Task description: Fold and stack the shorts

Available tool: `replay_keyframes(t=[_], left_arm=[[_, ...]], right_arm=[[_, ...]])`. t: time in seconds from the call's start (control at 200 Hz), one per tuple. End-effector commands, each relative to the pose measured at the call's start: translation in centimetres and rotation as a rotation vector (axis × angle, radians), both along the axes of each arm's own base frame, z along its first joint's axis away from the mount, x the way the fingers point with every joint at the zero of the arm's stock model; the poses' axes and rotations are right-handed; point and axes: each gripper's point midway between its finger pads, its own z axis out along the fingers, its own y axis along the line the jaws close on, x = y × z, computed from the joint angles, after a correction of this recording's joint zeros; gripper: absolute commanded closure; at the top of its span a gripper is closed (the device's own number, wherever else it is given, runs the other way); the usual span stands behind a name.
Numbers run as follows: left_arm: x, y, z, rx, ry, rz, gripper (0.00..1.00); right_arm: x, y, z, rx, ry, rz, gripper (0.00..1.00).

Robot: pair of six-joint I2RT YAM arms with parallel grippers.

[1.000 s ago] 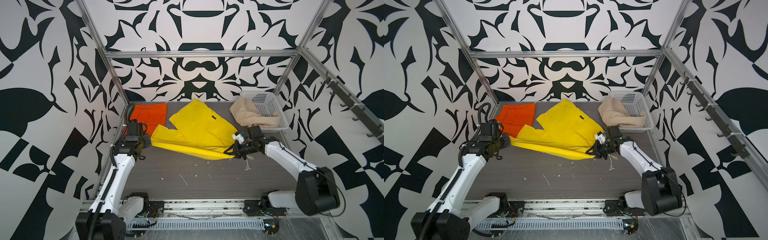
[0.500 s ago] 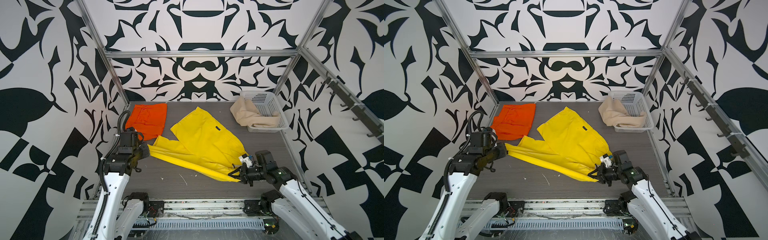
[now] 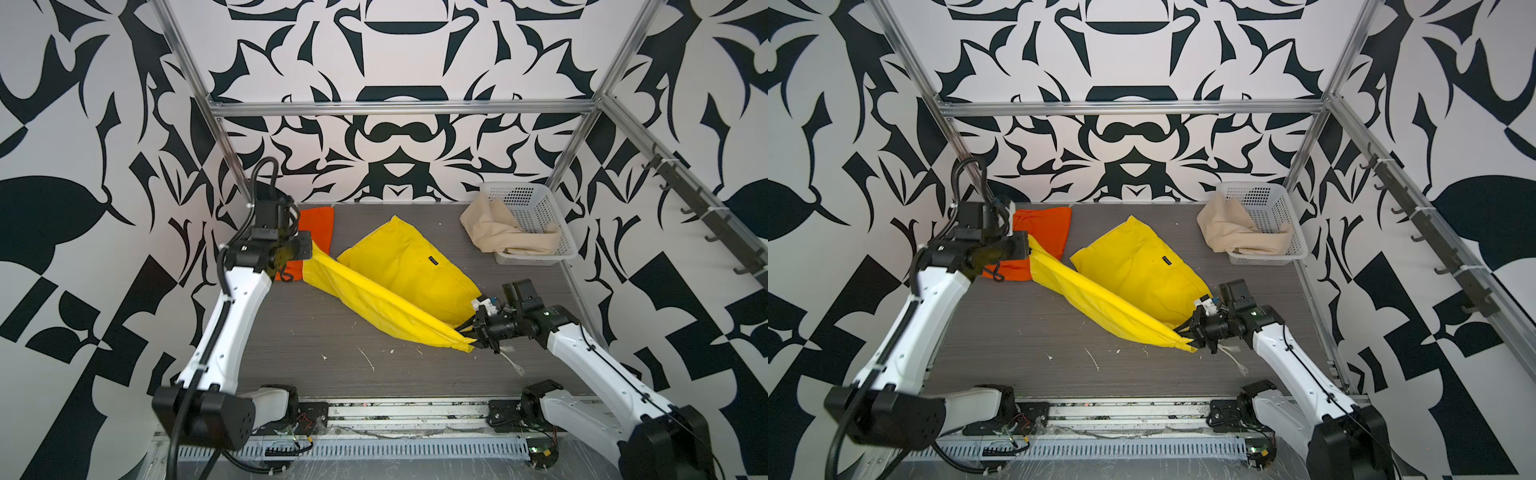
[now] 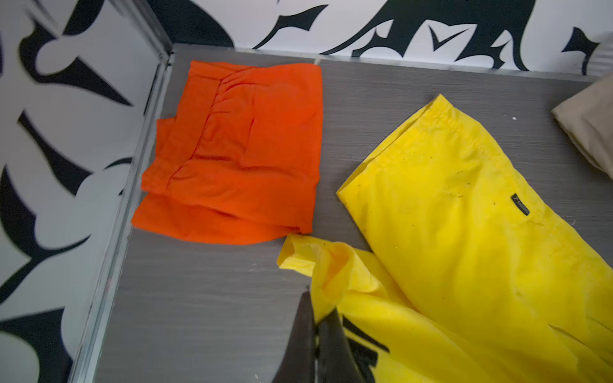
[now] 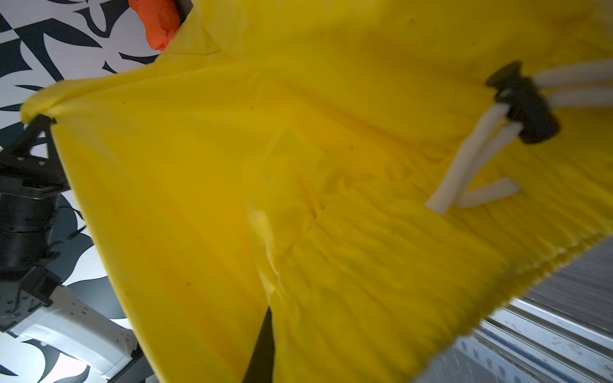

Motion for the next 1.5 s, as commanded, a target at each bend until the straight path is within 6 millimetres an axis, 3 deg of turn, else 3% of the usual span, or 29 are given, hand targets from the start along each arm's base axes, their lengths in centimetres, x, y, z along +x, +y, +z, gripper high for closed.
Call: replay_keyframes(t=[0.0,0.32,0.775,1.09,1.285,1.495], left_arm=[[5.1,0.7,5.2,0.108,-0.2,0.039,1.0],[10.3,-3.8,5.6,0.147,-0.233,-0.066,1.0],[13.3,-7.8,8.1,0.147,-0.364,-0.181,1.0],[15.7,-9.5,6.2,0.147,-0.339,-0.221,1.0],[17.0,-11.1,6.2,0.136,-0.381,-0.252,1.0],[20.1,-14.1,3.3,0.117,-0.347,-0.29,1.0]], right_arm=[[-0.6,-0.5,0.4,-0.003,0.026,0.032,1.0],[0.5,-1.6,0.1,0.067,0.064,-0.026,1.0],[1.8,-3.0,-0.8,0.09,0.069,-0.081,1.0],[2.4,-3.4,-1.1,0.112,0.083,-0.105,1.0],[3.1,-4.0,-1.7,0.125,0.097,-0.143,1.0],[5.0,-5.4,-2.7,0.15,0.113,-0.247,1.0]])
